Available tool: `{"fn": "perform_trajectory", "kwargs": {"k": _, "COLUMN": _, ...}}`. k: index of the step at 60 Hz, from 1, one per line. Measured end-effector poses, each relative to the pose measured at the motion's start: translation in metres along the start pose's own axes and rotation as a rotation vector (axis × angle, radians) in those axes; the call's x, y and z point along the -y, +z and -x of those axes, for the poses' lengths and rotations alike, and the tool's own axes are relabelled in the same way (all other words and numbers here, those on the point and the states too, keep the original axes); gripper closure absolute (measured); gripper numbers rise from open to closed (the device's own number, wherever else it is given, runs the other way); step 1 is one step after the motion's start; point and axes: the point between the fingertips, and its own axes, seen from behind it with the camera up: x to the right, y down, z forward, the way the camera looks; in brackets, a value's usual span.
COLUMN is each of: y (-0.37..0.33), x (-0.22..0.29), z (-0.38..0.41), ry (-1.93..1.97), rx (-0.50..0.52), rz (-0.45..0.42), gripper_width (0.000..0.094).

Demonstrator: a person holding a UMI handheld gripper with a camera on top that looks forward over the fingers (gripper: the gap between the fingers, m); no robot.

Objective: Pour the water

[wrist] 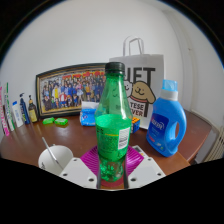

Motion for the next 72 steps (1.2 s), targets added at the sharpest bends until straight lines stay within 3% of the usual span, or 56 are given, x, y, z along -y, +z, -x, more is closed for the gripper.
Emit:
{"fn": "perform_trajectory", "kwargs": {"k": 11, "y": -0.003, "x": -0.008, "z": 0.005, "ry": -0.044, "rx": -0.004, "rz": -0.035, "gripper_width": 0.0627}}
{"fn": "perform_trajectory", "kwargs": {"k": 20, "y": -0.005, "x": -0.008, "z": 0.004, "ry": -0.027, "rx": -0.015, "rz": -0.042, "gripper_width": 0.0554}}
{"fn": "perform_trajectory", "kwargs": {"k": 27, "y": -0.011, "x": -0.011, "z": 0.002, "ry": -0.017, "rx": -0.025, "rz": -0.012, "gripper_width": 0.0412}}
{"fn": "perform_trajectory", "kwargs": {"k": 33, "y": -0.023, "x": -0.009, "z": 0.003, "ry": -0.009, "rx": -0.034, "rz": 0.0, "gripper_width": 0.0066}}
{"fn": "perform_trajectory", "kwargs": {"k": 36, "y": -0.031, "x": -0.01, "z": -0.004, "ry": -0.005, "rx": -0.067, "rz": 0.024, "gripper_width": 0.01}}
{"fn": "perform_trajectory", "kwargs": {"k": 53, "y": -0.143, "x": 0.013, "z": 0.021, "ry": 0.003, "rx": -0.17, "rz": 0.1, "gripper_width": 0.0083}}
{"fn": "perform_trajectory", "kwargs": {"k": 72, "y": -0.293, "x": 0.031, "z": 0.128, "ry": 0.016, "rx": -0.121, "rz": 0.174, "gripper_width": 0.0086}}
